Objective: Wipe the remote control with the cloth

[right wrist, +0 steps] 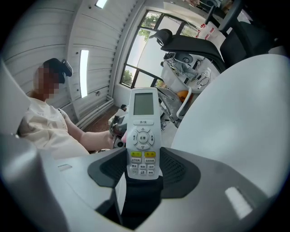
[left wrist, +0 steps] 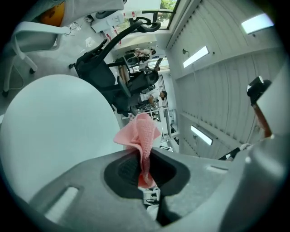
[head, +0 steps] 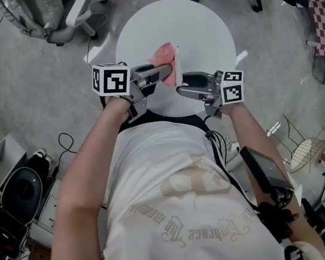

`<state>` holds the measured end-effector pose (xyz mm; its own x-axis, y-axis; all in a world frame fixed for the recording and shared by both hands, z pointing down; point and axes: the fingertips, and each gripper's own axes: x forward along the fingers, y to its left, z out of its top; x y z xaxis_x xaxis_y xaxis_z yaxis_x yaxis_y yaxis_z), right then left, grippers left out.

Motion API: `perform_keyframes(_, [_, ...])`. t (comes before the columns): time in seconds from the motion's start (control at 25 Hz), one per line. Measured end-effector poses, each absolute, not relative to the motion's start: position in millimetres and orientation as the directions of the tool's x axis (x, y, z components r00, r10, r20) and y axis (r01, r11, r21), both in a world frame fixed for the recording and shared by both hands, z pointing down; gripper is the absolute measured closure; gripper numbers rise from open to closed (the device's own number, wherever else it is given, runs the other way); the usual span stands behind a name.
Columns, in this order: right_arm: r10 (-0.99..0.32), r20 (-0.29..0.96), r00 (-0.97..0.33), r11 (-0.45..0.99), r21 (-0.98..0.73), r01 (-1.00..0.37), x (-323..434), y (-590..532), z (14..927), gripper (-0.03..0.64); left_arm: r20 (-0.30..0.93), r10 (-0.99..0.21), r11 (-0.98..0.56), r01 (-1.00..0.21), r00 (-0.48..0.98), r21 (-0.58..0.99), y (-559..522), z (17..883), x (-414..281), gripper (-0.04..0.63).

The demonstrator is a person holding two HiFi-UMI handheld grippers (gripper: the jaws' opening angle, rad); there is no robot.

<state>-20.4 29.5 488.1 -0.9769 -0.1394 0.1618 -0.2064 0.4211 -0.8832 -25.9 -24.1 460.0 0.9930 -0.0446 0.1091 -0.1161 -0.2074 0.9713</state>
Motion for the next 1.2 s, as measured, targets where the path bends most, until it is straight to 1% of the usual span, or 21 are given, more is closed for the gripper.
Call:
perform_keyframes(0.24, [-0.187, 0.135, -0.973, 0.42, -0.885, -0.203, -19.7, 17.6, 483.3, 0.382, 0.152, 0.004, -0.171, -0.149, 0.988, 0.974, -3.1, 476.8, -24.4, 0.574])
perform_keyframes(0.44, [-0.273, 0.118, -0.955, 0.388, -0.895, -0.222, -14.4, 5.7, 485.3, 0.382, 0.173, 0.045, -0.133, -0.166, 0.984, 0.977, 17.4, 489.5, -23.8, 0.574])
perform_keyframes(0.6, [-0.308, 0.138, -0.941, 0.371, -0.894, -0.253, -10.5, -1.2, 491.6, 0.383, 0.189, 0.055, -0.096, -0.183, 0.98, 0.978, 28.2, 501.5, -23.1, 0.574])
perform_keyframes(0.72, [-0.351, 0.169, -0.921, 0.349, -0.889, -0.296, -3.4, -7.8, 498.5, 0.382, 0.212, 0.105, -0.102, -0.202, 0.972, 0.974, 42.7, 509.8, -19.5, 0.574])
perform_keyframes(0.84, [-0.406, 0.245, -0.881, 0.297, -0.876, -0.38, 8.9, -19.8, 516.4, 0.382, 0.259, 0.125, -0.125, -0.243, 0.958, 0.962, 50.3, 519.4, -21.1, 0.574])
perform_keyframes(0.96, [-0.413, 0.378, -0.829, 0.225, -0.839, -0.495, 23.4, -27.2, 542.8, 0.382, 0.325, 0.08, -0.14, -0.313, 0.942, 0.94, 43.3, 531.2, -31.8, 0.574])
perform_keyframes(1.08, [-0.356, 0.524, -0.774, 0.182, -0.774, -0.607, 31.9, -28.2, 573.0, 0.382, 0.378, 0.027, -0.166, -0.369, 0.925, 0.914, 29.3, 540.1, -47.1, 0.574])
perform_keyframes(1.16, [-0.286, 0.627, -0.725, 0.203, -0.699, -0.685, 32.3, -25.2, 591.9, 0.382, 0.401, -0.005, -0.181, -0.395, 0.916, 0.901, 19.6, 544.3, -57.6, 0.574])
perform_keyframes(1.2, [-0.247, 0.675, -0.695, 0.236, -0.654, -0.719, 30.4, -23.1, 600.0, 0.382, 0.407, -0.022, -0.183, -0.404, 0.913, 0.896, 15.2, 545.1, -63.1, 0.574])
